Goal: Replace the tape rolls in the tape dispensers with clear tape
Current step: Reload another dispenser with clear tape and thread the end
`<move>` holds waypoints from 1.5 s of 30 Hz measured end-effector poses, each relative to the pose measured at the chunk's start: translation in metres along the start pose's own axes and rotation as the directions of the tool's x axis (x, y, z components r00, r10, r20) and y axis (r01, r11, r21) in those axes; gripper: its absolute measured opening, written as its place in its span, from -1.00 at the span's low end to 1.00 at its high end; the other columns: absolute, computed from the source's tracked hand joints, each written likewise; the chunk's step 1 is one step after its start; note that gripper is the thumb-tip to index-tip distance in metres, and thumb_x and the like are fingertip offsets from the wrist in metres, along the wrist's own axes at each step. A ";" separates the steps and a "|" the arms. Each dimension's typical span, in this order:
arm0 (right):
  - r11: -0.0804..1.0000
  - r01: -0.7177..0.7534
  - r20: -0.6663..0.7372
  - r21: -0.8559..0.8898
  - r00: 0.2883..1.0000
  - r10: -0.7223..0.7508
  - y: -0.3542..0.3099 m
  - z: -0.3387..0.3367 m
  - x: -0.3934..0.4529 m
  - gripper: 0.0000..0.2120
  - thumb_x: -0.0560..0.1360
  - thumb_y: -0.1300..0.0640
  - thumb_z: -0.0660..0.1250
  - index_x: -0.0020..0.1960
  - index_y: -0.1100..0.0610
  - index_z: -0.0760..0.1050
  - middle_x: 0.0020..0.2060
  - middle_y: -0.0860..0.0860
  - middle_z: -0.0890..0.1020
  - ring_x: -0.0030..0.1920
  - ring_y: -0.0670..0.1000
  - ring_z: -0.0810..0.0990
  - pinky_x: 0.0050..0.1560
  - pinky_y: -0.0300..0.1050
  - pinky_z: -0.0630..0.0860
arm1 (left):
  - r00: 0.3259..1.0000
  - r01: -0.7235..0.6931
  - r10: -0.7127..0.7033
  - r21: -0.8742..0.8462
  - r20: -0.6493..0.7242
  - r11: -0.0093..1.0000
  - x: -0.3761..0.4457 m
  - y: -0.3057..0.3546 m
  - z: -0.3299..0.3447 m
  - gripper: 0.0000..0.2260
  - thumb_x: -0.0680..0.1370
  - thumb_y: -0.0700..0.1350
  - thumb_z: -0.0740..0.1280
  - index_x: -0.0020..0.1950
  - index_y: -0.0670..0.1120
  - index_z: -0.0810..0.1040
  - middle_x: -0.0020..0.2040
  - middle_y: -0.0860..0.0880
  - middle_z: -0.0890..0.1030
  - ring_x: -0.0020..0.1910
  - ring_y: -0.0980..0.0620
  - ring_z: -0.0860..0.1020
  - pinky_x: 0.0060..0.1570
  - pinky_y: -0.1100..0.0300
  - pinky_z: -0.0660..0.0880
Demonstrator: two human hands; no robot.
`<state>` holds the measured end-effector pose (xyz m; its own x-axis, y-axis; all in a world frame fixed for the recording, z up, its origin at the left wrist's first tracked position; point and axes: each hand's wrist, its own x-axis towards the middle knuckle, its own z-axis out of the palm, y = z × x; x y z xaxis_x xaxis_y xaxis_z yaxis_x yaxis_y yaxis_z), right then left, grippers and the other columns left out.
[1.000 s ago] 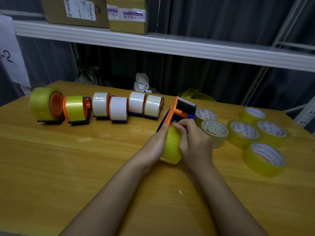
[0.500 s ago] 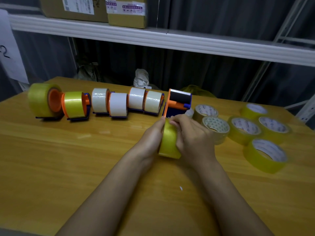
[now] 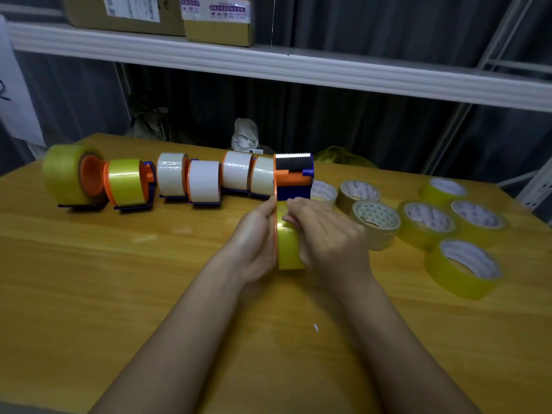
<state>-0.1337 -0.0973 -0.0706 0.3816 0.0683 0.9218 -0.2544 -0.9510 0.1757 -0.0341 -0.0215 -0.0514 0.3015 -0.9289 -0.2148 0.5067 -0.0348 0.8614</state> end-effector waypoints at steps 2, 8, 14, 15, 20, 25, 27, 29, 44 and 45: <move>1.000 -0.031 -0.033 -0.001 0.999 0.031 0.000 -0.002 0.000 -0.79 0.58 0.19 0.28 -0.10 0.26 0.64 -0.16 0.10 0.71 -0.09 0.03 0.71 -0.15 -0.14 0.61 | 0.999 -0.025 0.027 0.074 -0.027 0.997 0.002 -0.002 0.000 -0.55 0.66 0.10 -0.02 0.21 -0.13 0.53 -0.05 -0.14 0.67 -0.11 -0.01 0.65 -0.16 0.14 0.60; 0.977 -0.208 -0.012 0.047 0.978 0.208 0.006 -0.006 -0.004 -0.80 0.58 0.16 0.26 -0.11 0.22 0.61 -0.31 0.00 0.66 -0.35 -0.05 0.62 -0.45 -0.13 0.46 | 0.976 -0.138 0.192 0.386 -0.106 0.912 0.005 -0.009 0.005 -0.46 0.59 0.27 -0.05 -0.02 0.00 0.62 -0.01 -0.10 0.68 0.04 0.01 0.63 0.14 0.07 0.51; 0.825 -0.498 0.121 0.267 0.867 0.484 0.010 -0.009 -0.009 -0.81 0.56 0.13 0.24 -0.08 0.20 0.57 -0.37 0.03 0.61 -0.40 -0.01 0.53 -0.44 -0.01 0.41 | 0.846 -0.297 0.533 0.807 -0.026 0.510 0.001 -0.008 0.005 -0.37 0.48 0.32 -0.18 -0.35 -0.17 0.36 -0.46 -0.14 0.37 -0.46 -0.06 0.34 -0.38 0.04 0.23; 0.801 -0.526 0.141 0.287 0.850 0.507 0.010 -0.010 -0.010 -0.84 0.55 0.14 0.27 -0.08 0.19 0.57 -0.37 0.04 0.61 -0.40 -0.03 0.52 -0.43 -0.02 0.41 | 0.834 -0.298 0.551 0.824 -0.020 0.482 0.000 -0.007 0.003 -0.42 0.48 0.31 -0.16 -0.39 -0.14 0.30 -0.49 -0.09 0.31 -0.49 -0.02 0.28 -0.40 0.08 0.16; 0.816 -0.538 0.106 0.212 0.843 0.528 0.009 -0.010 -0.010 -0.83 0.54 0.11 0.26 -0.12 0.16 0.57 -0.31 -0.02 0.60 -0.25 -0.02 0.51 -0.30 -0.22 0.32 | 0.833 -0.331 0.552 0.828 0.032 0.452 0.001 -0.009 -0.003 -0.49 0.47 0.31 -0.02 -0.41 -0.09 0.26 -0.49 -0.02 0.28 -0.50 0.05 0.29 -0.42 0.11 0.20; 0.811 -0.574 0.058 0.115 0.819 0.571 0.015 -0.011 -0.009 -0.81 0.52 0.08 0.24 -0.14 0.14 0.58 -0.31 -0.02 0.57 -0.18 -0.07 0.36 -0.29 -0.31 0.18 | 0.903 -0.282 0.429 0.778 0.017 0.561 -0.001 -0.007 -0.005 -0.41 0.40 0.41 0.23 -0.16 -0.15 0.59 -0.38 -0.06 0.59 -0.43 0.02 0.59 -0.42 0.11 0.54; 0.754 -0.643 0.020 0.132 0.762 0.647 0.026 -0.014 -0.008 -0.84 0.52 0.11 0.26 -0.13 0.15 0.58 -0.27 -0.03 0.56 -0.17 -0.07 0.38 -0.28 -0.35 0.20 | 0.885 -0.262 0.465 0.840 0.014 0.475 0.002 -0.008 -0.011 -0.45 0.33 0.41 0.31 -0.18 -0.09 0.62 -0.29 -0.10 0.61 -0.29 -0.03 0.59 -0.30 0.01 0.51; 0.780 -0.612 -0.019 0.129 0.785 0.619 0.031 -0.018 -0.008 -0.85 0.51 0.13 0.27 -0.13 0.18 0.57 -0.26 -0.11 0.50 -0.19 -0.10 0.35 -0.28 -0.35 0.19 | 0.875 -0.247 0.485 0.852 -0.009 0.461 0.002 -0.009 -0.014 -0.53 0.32 0.34 0.38 -0.20 -0.08 0.61 -0.27 -0.08 0.62 -0.25 -0.02 0.58 -0.25 -0.05 0.51; 0.620 -0.723 0.185 0.303 0.683 0.706 0.031 -0.014 -0.012 -0.88 0.51 0.11 0.38 -0.20 0.08 0.58 -0.39 -0.05 0.52 -0.35 -0.02 0.46 -0.35 -0.24 0.36 | 0.802 -0.231 0.584 0.835 -0.127 0.499 0.005 -0.009 -0.017 -0.56 0.46 0.31 0.21 -0.05 -0.03 0.63 -0.16 -0.06 0.62 -0.14 -0.03 0.56 -0.07 -0.17 0.53; 0.564 -0.755 0.215 0.335 0.644 0.734 0.031 -0.014 -0.012 -0.87 0.51 0.14 0.39 -0.22 0.06 0.57 -0.41 -0.06 0.52 -0.37 -0.05 0.45 -0.36 -0.23 0.36 | 0.796 -0.228 0.591 0.841 -0.129 0.491 0.005 -0.010 -0.016 -0.55 0.46 0.31 0.20 -0.05 -0.04 0.63 -0.16 -0.06 0.62 -0.14 -0.03 0.56 -0.08 -0.18 0.53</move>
<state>-0.1584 -0.1229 -0.0711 0.2498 -0.7192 0.6483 -0.1336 -0.6887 -0.7126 -0.0243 -0.0196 -0.0683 0.6435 -0.7129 0.2786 -0.4989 -0.1146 0.8590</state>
